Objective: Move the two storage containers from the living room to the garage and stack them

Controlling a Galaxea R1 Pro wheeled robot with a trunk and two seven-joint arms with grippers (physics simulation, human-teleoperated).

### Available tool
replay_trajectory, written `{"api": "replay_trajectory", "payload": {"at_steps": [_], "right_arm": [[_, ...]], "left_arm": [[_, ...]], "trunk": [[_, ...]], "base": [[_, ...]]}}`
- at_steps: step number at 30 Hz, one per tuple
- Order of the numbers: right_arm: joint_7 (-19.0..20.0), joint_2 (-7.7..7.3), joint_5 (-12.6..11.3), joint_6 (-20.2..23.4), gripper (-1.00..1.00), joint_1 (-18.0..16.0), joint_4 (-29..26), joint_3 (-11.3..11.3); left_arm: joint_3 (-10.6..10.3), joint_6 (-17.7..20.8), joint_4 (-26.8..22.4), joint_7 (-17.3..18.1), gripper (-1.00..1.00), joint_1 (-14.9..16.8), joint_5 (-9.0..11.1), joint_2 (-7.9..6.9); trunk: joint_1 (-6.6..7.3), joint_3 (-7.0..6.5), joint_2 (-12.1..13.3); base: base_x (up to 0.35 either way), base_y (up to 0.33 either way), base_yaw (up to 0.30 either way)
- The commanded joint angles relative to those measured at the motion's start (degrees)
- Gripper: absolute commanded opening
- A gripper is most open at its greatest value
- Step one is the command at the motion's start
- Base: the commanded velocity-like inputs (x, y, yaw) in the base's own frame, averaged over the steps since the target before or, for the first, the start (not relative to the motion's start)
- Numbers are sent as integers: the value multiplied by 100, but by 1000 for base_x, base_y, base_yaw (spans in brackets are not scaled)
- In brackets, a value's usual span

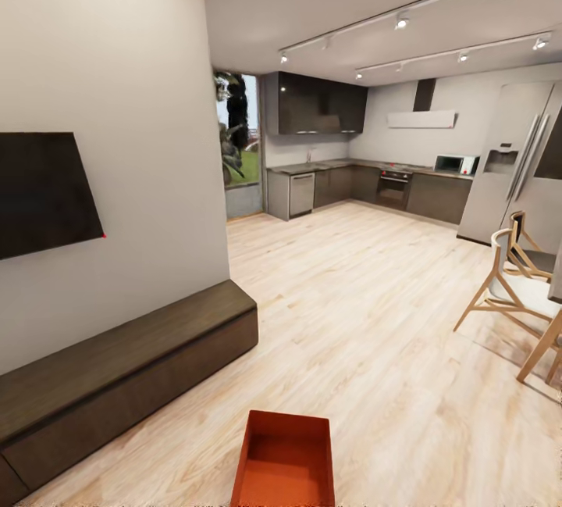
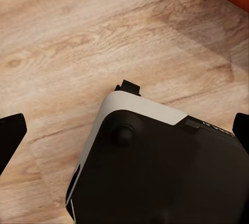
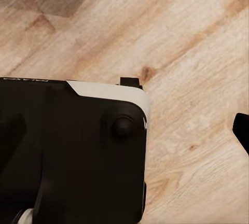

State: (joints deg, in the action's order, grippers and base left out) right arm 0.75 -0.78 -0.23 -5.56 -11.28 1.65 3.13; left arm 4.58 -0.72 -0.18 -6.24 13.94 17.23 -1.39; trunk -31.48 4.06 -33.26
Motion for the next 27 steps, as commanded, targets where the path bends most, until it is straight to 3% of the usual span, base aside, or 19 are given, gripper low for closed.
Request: {"api": "replay_trajectory", "payload": {"at_steps": [1,27], "right_arm": [[6,-1,-3,-33,100,-11,18,30],[4,-1,4,-33,100,-7,19,30]], "left_arm": [[43,-7,0,-9,100,4,0,-2],[35,-7,-61,-9,100,5,-48,-16]], "trunk": [[-2,20,-10],[-2,258,-10]], "base": [[0,-101,0],[0,-6,0]]}}
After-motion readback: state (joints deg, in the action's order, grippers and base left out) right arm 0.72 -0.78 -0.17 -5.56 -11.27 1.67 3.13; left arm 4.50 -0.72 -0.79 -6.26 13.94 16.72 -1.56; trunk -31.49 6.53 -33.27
